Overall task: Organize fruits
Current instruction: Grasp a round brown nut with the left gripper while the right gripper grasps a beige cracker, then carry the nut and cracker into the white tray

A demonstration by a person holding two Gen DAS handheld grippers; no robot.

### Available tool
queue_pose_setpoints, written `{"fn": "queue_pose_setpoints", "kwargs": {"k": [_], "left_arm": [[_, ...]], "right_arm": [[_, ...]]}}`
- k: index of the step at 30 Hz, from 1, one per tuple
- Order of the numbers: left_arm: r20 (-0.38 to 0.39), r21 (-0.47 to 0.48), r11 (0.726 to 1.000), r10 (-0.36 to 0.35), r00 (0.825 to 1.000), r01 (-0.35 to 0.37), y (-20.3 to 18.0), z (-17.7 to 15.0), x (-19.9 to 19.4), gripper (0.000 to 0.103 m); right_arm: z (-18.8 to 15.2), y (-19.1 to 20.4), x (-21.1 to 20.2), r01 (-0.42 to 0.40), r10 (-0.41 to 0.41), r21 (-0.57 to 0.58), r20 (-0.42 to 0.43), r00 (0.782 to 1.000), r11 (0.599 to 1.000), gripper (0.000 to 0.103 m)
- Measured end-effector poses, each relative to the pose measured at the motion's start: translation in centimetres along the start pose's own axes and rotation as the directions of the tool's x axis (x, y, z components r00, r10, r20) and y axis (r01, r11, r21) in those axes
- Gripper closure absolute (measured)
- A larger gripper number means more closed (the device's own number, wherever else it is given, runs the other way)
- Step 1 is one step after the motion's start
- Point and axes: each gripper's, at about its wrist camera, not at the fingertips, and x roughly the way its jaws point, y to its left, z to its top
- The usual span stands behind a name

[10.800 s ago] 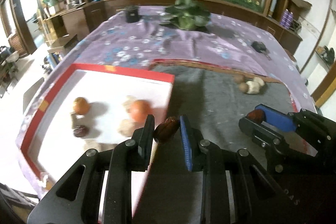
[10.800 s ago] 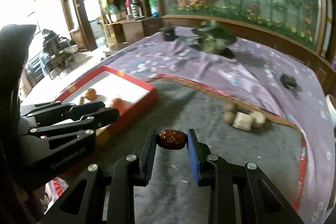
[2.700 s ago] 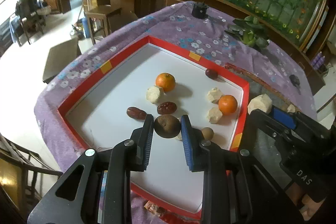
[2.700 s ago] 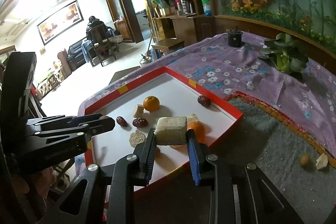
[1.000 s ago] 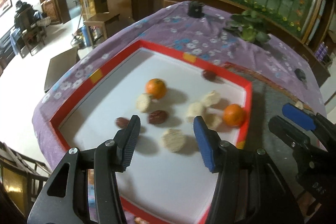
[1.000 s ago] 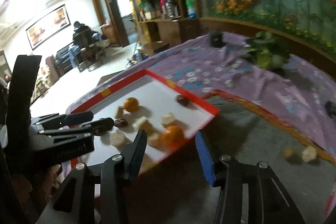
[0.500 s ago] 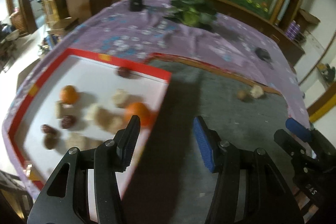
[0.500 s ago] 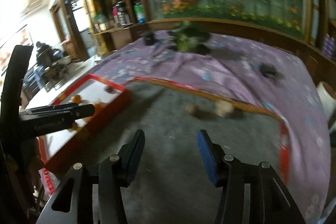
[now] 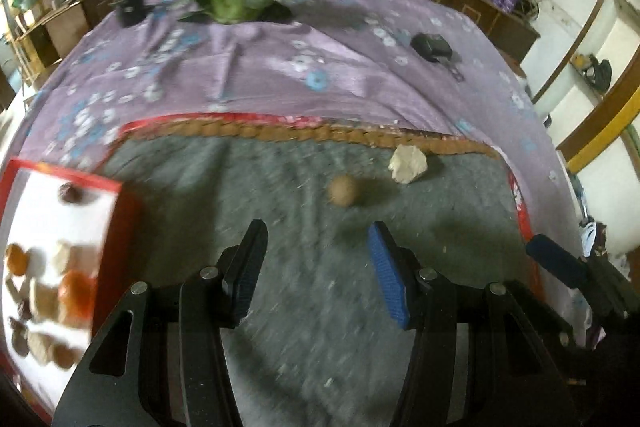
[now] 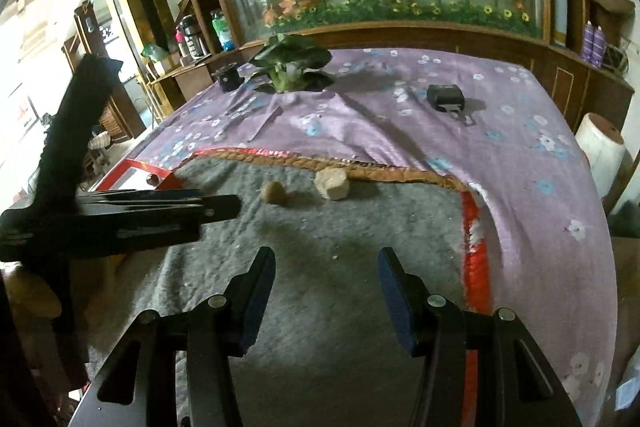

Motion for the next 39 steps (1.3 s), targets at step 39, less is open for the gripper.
{"fn": "queue_pose_setpoints", "kwargs": {"k": [39], "left_arm": [[0.094,-0.117,0.993,0.045,0.995,-0.034,7.0,-3.9,-5.9,0.082]], "right_arm": [[3.3,5.5,4.9,-0.015,0.005,-0.161,-0.06,0.998,0.987,0.075]]}}
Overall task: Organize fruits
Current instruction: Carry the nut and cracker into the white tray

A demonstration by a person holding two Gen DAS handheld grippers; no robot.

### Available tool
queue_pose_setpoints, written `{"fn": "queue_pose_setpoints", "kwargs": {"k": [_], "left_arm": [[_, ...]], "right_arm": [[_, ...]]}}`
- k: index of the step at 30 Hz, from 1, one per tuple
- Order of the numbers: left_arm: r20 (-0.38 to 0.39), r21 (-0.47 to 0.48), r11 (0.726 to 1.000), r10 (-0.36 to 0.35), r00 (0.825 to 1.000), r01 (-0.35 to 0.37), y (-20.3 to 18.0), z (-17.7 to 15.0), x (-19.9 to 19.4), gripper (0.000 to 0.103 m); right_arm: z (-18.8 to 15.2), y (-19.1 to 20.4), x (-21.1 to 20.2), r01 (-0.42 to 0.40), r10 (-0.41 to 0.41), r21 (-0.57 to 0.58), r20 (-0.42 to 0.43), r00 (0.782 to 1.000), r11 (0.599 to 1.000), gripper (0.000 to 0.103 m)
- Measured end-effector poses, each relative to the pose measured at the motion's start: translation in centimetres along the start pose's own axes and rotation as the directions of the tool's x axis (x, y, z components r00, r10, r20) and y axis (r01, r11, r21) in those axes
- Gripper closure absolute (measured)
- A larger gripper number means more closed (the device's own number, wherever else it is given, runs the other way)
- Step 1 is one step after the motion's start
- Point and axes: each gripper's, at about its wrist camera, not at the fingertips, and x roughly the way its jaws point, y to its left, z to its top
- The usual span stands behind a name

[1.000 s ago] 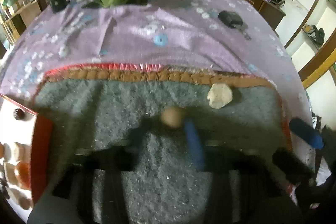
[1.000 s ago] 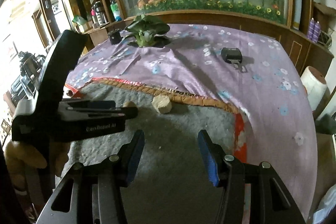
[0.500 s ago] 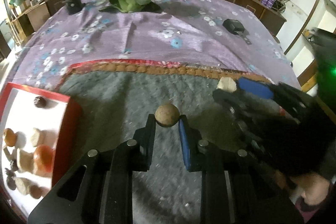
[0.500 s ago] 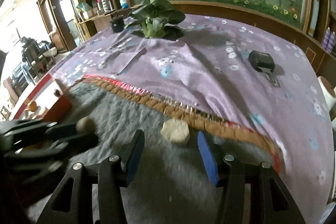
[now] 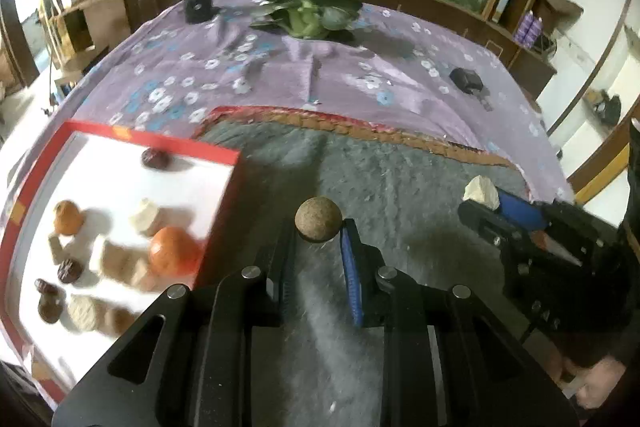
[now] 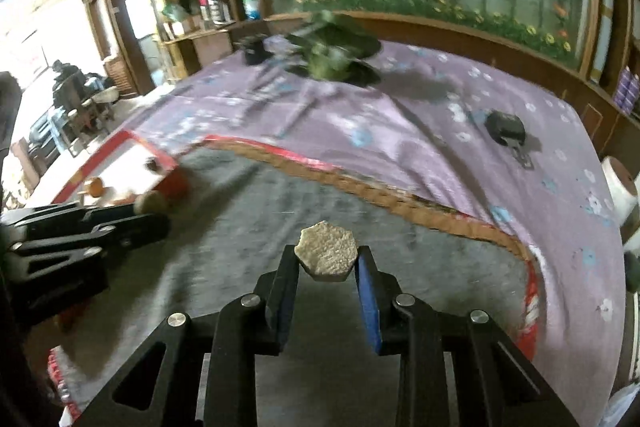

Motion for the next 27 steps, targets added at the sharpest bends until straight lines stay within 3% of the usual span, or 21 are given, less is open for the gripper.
{"fn": "queue_pose_setpoints", "kwargs": {"k": [13,27], "left_arm": [[0.07,-0.077,0.989,0.128,0.989,-0.123,7.0,-2.6,-5.2,0.082],[0.03,-0.18,0.98,0.089,0.996,-0.082,14.3,-4.4,-7.4,0.081]], "right_arm": [[0.4,9.5,-1.3,-0.13,0.134,-0.088,0.032,0.991,0.988,0.075],[1.9,16.5,-0.3,-0.202,0.208,-0.195,0.009,0.978,0.96,0.075]]}}
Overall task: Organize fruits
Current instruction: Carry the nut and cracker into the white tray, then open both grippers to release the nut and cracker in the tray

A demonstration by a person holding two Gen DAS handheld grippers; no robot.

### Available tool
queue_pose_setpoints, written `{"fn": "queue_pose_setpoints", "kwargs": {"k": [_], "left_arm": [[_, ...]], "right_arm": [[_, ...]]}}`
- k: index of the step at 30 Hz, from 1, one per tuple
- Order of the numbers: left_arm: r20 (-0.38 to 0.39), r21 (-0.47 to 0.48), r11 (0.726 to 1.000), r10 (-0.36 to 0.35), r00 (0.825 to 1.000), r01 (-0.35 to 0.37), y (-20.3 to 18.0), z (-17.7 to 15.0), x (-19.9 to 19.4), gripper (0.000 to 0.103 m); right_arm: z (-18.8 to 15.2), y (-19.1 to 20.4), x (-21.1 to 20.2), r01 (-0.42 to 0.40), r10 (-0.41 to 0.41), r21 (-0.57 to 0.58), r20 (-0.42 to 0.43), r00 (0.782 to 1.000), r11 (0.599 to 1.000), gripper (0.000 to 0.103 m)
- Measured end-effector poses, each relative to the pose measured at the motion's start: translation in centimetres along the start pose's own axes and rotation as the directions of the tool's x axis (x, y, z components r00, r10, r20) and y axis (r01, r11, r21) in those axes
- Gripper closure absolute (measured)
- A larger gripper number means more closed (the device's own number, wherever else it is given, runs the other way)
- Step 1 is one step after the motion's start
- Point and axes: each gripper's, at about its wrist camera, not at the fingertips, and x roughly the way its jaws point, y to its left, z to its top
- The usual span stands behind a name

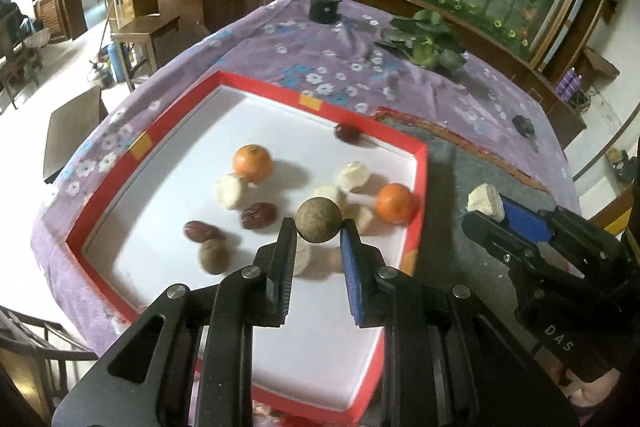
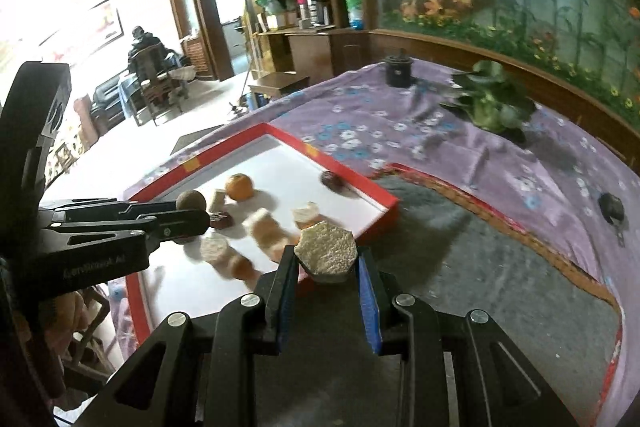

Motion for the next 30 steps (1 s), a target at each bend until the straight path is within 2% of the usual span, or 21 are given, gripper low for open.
{"fn": "queue_pose_setpoints", "kwargs": {"k": [9,17,30], "left_arm": [[-0.041,-0.007,1.0,0.017,0.999,-0.017,1.9,-1.4,0.5,0.081],[-0.071,0.003,0.999,0.032,0.997,-0.032,2.0,-2.3,1.9,0.081],[-0.04,0.011,0.994,0.108,0.993,-0.108,1.8,-2.9,2.1,0.081]], "right_arm": [[1.3,2.1,3.3,-0.055,0.054,-0.028,-0.048,0.997,0.998,0.075],[0.7,3.5,5.4,-0.075,0.069,-0.059,-0.105,0.992,0.995,0.075],[-0.8,4.6,6.6,-0.11,0.096,-0.08,-0.164,0.982,0.991,0.075]]}}
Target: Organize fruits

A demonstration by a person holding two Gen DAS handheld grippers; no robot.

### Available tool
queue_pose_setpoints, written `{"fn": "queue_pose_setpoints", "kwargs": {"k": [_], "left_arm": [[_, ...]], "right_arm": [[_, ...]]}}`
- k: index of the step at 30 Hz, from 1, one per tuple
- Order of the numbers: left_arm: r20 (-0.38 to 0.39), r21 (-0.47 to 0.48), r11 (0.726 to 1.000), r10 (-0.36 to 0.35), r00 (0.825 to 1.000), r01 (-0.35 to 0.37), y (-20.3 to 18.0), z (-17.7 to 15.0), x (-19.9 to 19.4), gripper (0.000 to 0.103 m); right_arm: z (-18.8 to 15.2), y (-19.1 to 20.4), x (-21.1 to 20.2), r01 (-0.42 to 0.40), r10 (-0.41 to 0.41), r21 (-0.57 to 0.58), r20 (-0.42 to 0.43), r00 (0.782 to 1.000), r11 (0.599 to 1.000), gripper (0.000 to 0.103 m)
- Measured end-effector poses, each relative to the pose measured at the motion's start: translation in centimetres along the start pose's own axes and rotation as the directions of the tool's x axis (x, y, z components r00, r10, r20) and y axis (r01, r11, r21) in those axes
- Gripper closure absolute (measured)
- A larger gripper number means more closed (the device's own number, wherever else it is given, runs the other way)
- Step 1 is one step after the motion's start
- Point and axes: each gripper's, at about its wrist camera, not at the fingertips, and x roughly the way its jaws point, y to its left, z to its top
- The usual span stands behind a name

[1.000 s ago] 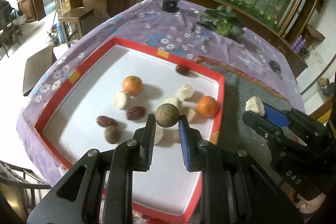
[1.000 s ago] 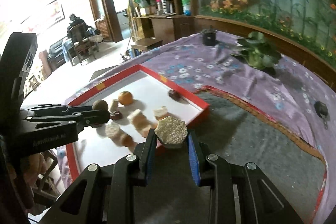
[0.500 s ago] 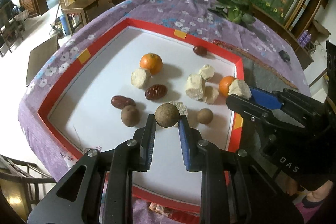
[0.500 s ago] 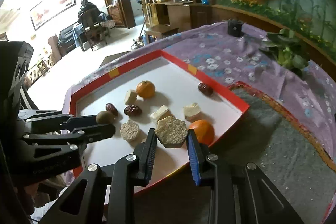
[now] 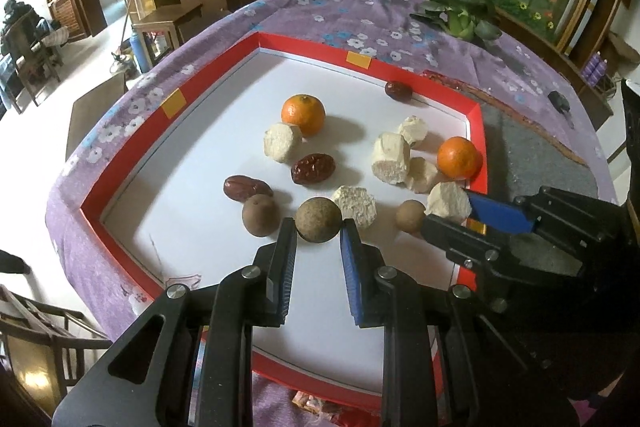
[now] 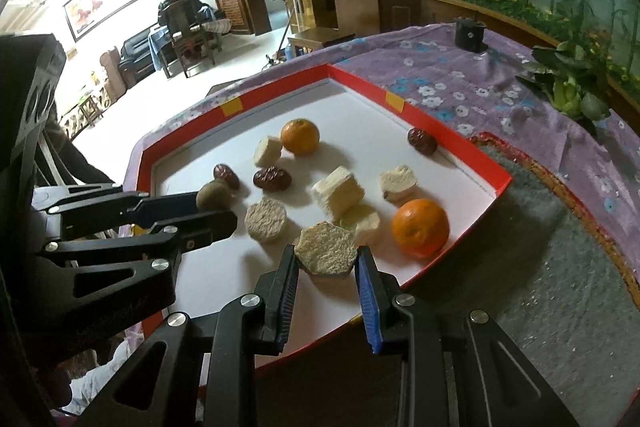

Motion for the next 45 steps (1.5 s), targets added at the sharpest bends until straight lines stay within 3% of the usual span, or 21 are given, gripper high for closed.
{"fn": "queue_pose_setpoints", "kwargs": {"k": [9,11,13,14,22,28,34,45], "left_arm": [[0.007,-0.013,0.998,0.056,0.998,-0.056,-0.1,-0.3,0.3,0.081],[0.002,-0.02,0.998,0.058,0.998,-0.057,0.0,-0.4,0.4,0.073],[0.011,-0.026,0.998,0.051,0.999,-0.051,0.0,-0.4,0.3,0.053],[0.021,-0.03,0.998,0.051,0.998,-0.051,0.0,-0.5,0.2,0.051],[0.073,-0.035,0.997,0.067,0.995,-0.064,-0.6,-0.7,-0.6,0.051],[0.129,-0.039,0.994,0.11,0.985,-0.106,-1.3,-1.0,-2.0,0.051],[0.187,-0.042,0.99,0.137,0.973,-0.131,-2.0,-1.3,-3.9,0.051],[0.205,-0.057,0.984,0.174,0.963,-0.166,-2.5,-2.1,-5.9,0.051]], "right_arm": [[-0.3,-0.3,-0.1,-0.01,0.009,0.031,0.024,1.0,0.999,0.075],[-0.3,-0.5,-0.5,-0.028,0.025,0.053,0.044,0.999,0.998,0.068],[-0.4,-0.5,-0.6,-0.033,0.03,0.063,0.052,0.998,0.997,0.068],[-0.5,-0.5,-0.6,-0.028,0.026,0.06,0.049,0.998,0.998,0.068],[-1.5,0.0,-2.6,0.03,-0.035,0.045,0.097,0.995,0.999,0.067],[-2.6,-0.2,-5.0,0.082,-0.098,0.095,0.172,0.98,0.992,0.056],[-3.3,-0.7,-6.6,0.118,-0.15,0.149,0.228,0.962,0.982,0.052],[-4.2,-0.1,-7.6,0.102,-0.144,0.169,0.258,0.955,0.98,0.051]]}}
